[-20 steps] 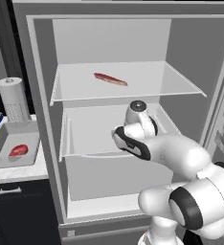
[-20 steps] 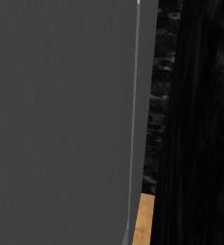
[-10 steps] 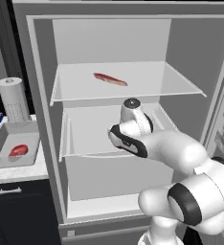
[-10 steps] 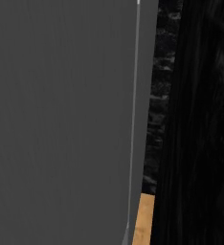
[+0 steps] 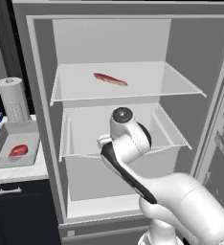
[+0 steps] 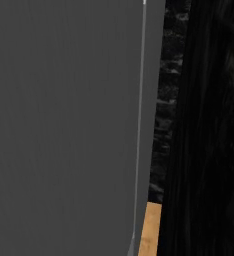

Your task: Place one lemon wedge and one steak in each tupperware on the nearby counter, to pack two identical lunches.

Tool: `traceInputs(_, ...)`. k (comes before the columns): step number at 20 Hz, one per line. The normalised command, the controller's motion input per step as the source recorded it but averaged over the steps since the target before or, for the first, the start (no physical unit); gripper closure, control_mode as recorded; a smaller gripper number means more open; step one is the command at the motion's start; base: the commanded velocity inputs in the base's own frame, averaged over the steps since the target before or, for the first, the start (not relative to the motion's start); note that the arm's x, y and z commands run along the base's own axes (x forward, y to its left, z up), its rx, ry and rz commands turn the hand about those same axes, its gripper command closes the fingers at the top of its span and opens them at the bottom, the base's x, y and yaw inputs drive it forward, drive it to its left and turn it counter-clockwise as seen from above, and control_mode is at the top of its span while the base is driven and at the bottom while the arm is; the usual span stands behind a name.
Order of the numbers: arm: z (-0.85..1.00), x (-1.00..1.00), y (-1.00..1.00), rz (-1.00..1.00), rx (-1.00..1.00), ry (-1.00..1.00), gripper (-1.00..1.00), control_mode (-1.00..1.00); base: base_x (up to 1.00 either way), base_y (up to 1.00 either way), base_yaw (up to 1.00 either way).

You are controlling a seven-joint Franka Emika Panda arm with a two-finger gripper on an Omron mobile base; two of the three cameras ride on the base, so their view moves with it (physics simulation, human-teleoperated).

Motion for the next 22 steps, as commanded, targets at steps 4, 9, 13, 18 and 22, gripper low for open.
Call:
traceInputs(4,1.0,-1.0,0.09,0.0,0.14,0.07,1.0,-1.0,0.0,0.0,0.0)
traceInputs(9,0.87,-1.0,0.27,0.0,0.19,0.21,1.0,-1.0,0.0,0.0,0.0)
traceInputs(13,0.06,-0.25,0.22,0.0,0.03,0.06,1.0,1.0,-0.72,0.75,0.0)
traceInputs(18,0.0,0.0,0.0,0.0,0.0,0.0,1.0,1.0,-0.21,1.0,0.0)
traceInputs(22,0.0,0.0,0.0,0.0,0.0,0.0,1.0,1.0,0.52,1.0,-0.02)
